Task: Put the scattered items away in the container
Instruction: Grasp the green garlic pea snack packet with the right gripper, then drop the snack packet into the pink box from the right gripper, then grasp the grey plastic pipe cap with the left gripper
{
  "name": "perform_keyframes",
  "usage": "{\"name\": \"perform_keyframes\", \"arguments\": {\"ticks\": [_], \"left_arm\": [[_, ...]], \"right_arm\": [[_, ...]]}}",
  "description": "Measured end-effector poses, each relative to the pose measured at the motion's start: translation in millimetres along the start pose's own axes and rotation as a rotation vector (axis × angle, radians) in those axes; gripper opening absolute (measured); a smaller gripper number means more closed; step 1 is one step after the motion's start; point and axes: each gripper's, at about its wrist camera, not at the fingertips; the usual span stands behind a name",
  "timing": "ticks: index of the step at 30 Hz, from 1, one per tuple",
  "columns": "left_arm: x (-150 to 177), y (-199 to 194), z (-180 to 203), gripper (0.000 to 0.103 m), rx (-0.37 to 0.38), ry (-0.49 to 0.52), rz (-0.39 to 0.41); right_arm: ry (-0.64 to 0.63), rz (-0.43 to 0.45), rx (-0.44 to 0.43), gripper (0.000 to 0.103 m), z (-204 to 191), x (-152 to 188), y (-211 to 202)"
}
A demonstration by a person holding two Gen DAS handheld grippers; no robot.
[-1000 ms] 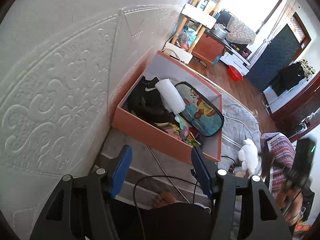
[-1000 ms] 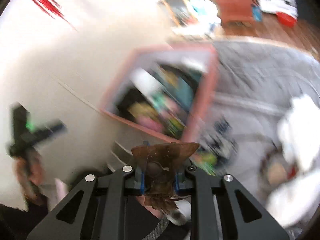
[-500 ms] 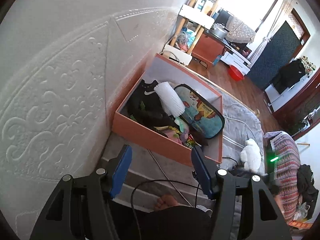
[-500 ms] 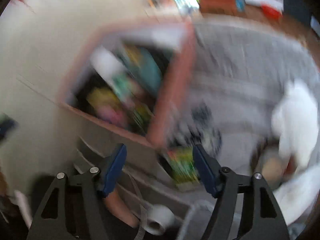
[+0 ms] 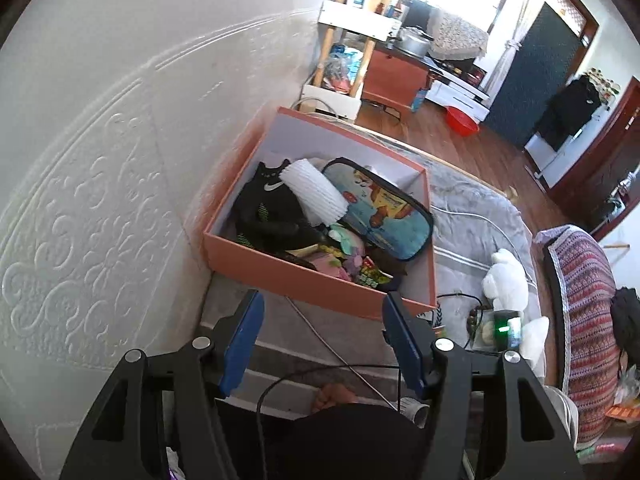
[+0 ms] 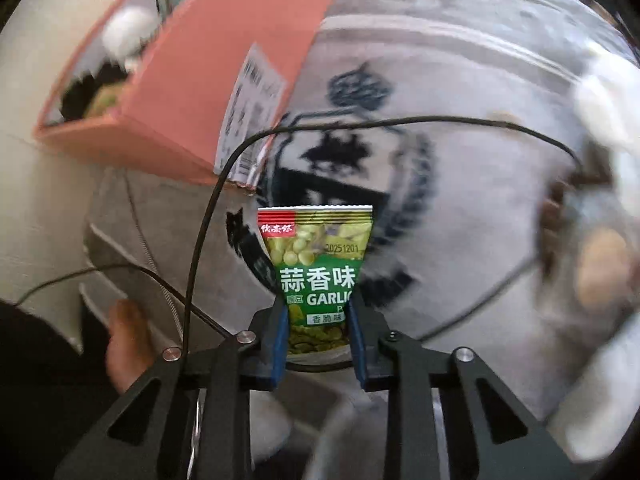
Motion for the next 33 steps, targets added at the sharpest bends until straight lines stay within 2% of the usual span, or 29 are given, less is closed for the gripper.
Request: {"name": "perform_keyframes", "arguments": {"ticks": [3, 6, 8, 9, 10, 11, 12, 13, 15, 18, 20, 21, 22, 24, 25, 26, 28, 30, 31, 33], "left_arm": [[2.9, -1.9, 7.8, 0.06, -0.008, 0.03, -0.004], [4.0, -5.8, 13.2, 0.06, -0.013, 0.051, -0.013], [3.9, -8.4, 17.6, 0.06, -0.011, 0.063, -0.017], [3.4, -9.5, 21.5, 0.06, -0.008, 0.076, -0.021], [3.1, -11.1, 27.4, 0.06, -0.001, 0.099, -0.025], [2.8, -11.8, 34.0, 0.06, 0.006, 0.127, -0.03], [3.1, -11.8, 41.8, 0.06, 0.014, 0.161, -0.04], [3.5, -10.9, 53.1, 0.06, 0.025, 0.209, -0.056], [5.0, -4.2, 76.4, 0.061, 0.055, 0.305, -0.104], [16.7, 27.5, 129.3, 0.066, 0.139, 0.524, -0.287], [40.5, 63.8, 171.1, 0.068, 0.21, 0.703, -0.506], [59.8, 87.0, 192.2, 0.068, 0.244, 0.79, -0.651], [76.8, 104.3, 206.8, 0.068, 0.257, 0.854, -0.753], [111.2, 138.7, 229.8, 0.068, 0.245, 0.961, -0.914], [131.6, 160.3, 238.4, 0.068, 0.218, 1.003, -1.016], [146.5, 176.7, 243.1, 0.068, 0.19, 1.027, -1.083], [172.8, 206.4, 249.3, 0.068, 0.133, 1.056, -1.163], [189.9, 228.0, 252.2, 0.068, 0.108, 1.051, -1.223], [196.6, 239.5, 252.1, 0.068, 0.101, 1.035, -1.248], [203.7, 256.1, 249.9, 0.068, 0.066, 1.025, -1.254]], "right_arm": [[0.056, 0.108, -0.106, 0.024, 0.5, -3.9, -58.0], [0.008, 0.255, -0.227, 0.024, -29.7, -26.5, -115.3], [-0.032, 0.348, -0.325, 0.029, -59.2, -49.8, -155.6], [-0.047, 0.377, -0.355, 0.04, -71.4, -60.0, -169.1], [-0.057, 0.402, -0.362, 0.077, -83.1, -67.9, -180.7], [-0.057, 0.446, -0.338, 0.09, -91.9, -72.6, -194.6], [-0.053, 0.502, -0.305, 0.095, -95.2, -73.8, -210.2], [-0.057, 0.538, -0.295, 0.094, -94.9, -71.7, -221.9], [-0.044, 0.559, -0.333, 0.093, -82.3, -60.4, -232.1], [0.061, 0.564, -0.36, 0.093, -33.7, -25.3, -232.2], [0.171, 0.551, -0.35, 0.093, 14.9, 7.2, -219.8], [0.226, 0.538, -0.351, 0.093, 37.4, 18.6, -213.1], [0.301, 0.522, -0.359, 0.093, 65.9, 34.4, -203.0], [0.441, 0.501, -0.383, 0.092, 112.4, 61.4, -182.3], [0.507, 0.495, -0.392, 0.092, 134.3, 73.3, -171.8], [0.566, 0.487, -0.397, 0.092, 153.8, 83.7, -162.7], [0.643, 0.465, -0.415, 0.091, 179.1, 93.7, -151.6], [0.686, 0.47, -0.479, 0.091, 195.2, 95.0, -148.0], [0.678, 0.486, -0.511, 0.091, 198.2, 93.4, -150.2], [0.635, 0.511, -0.515, 0.091, 195.3, 88.3, -157.3]]}}
Point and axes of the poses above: each gripper's, at about its wrist camera, not at the fingertips, and y roughly the way its jaws point, z to its right, x to its underside, and after that the axes turned 4 degrees about x, right-handed
